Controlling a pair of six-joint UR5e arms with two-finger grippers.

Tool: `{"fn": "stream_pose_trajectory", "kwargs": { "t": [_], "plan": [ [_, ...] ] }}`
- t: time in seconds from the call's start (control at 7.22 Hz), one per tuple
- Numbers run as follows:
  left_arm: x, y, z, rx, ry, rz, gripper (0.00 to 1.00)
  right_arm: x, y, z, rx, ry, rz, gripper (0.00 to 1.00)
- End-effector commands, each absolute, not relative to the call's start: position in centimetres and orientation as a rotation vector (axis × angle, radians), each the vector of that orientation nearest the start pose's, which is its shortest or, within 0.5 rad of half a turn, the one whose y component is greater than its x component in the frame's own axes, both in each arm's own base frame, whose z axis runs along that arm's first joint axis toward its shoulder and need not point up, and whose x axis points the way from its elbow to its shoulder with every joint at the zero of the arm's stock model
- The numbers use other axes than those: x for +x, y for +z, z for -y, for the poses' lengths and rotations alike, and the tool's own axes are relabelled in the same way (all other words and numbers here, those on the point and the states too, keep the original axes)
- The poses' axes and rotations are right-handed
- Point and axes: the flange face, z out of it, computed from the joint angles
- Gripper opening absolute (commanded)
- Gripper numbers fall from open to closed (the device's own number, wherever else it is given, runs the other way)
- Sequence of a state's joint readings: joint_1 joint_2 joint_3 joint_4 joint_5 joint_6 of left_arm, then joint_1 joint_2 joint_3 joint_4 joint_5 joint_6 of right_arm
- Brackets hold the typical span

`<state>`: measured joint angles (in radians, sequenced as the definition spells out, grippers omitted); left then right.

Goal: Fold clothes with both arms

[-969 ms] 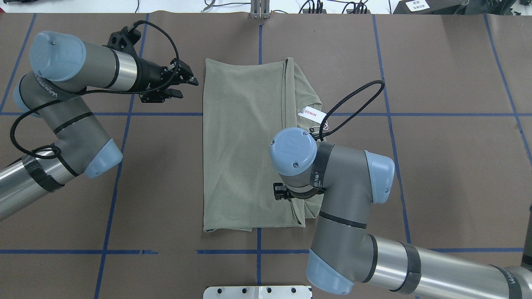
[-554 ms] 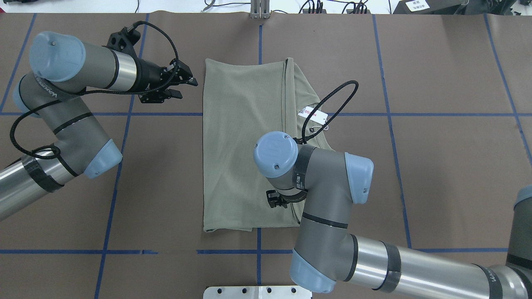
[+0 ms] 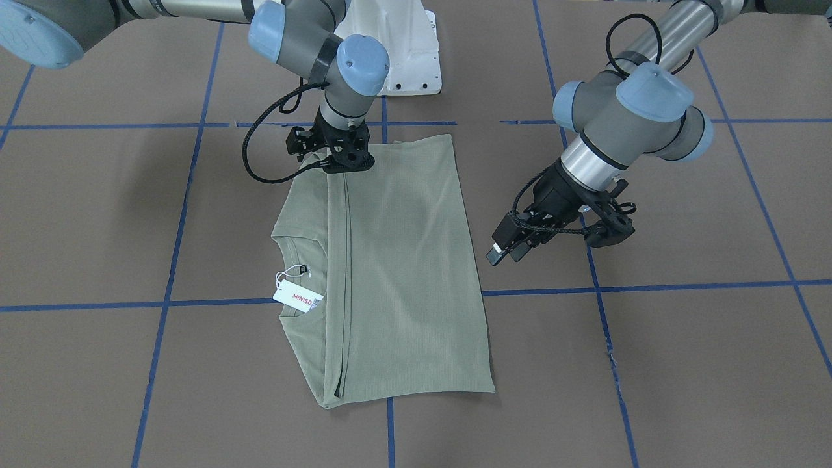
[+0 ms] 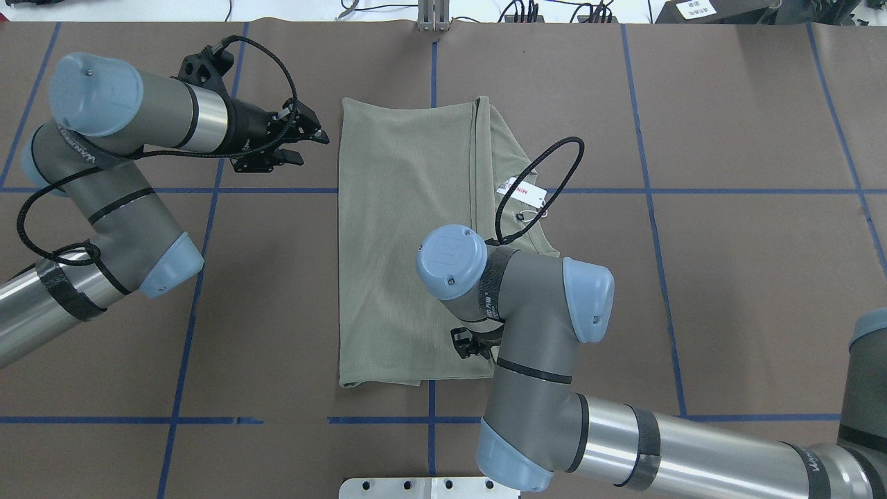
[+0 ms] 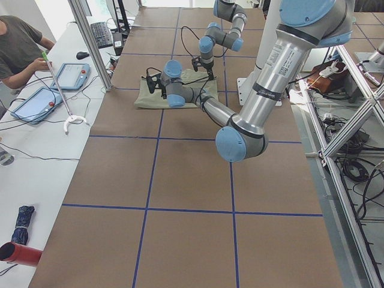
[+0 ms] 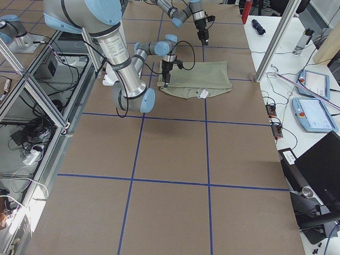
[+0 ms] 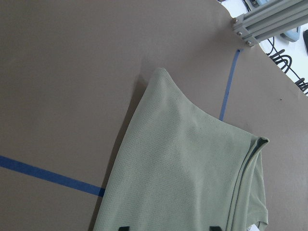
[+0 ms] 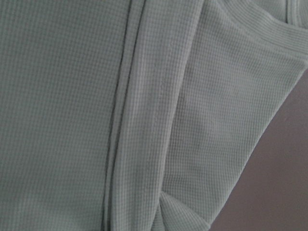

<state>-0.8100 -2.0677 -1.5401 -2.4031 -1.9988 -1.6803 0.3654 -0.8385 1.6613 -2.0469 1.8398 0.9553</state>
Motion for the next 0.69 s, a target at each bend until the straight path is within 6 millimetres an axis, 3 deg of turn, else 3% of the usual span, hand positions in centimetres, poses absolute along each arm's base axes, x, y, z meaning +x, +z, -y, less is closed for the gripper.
{"fn": "stream_pose_trajectory", "kwargs": {
  "t": [0.0,0.55],
  "plan": [
    [39.34,28.82,54.66,0.096,-0.502,-1.337,0.63,-59.63,24.63,33.83,-0.100,-0.305,0.437,1.00],
    [39.33,28.92,54.64,0.095,-0.503,-1.335,0.63,-60.03,24.91,33.41,-0.105,-0.314,0.435,1.00]
  ]
}}
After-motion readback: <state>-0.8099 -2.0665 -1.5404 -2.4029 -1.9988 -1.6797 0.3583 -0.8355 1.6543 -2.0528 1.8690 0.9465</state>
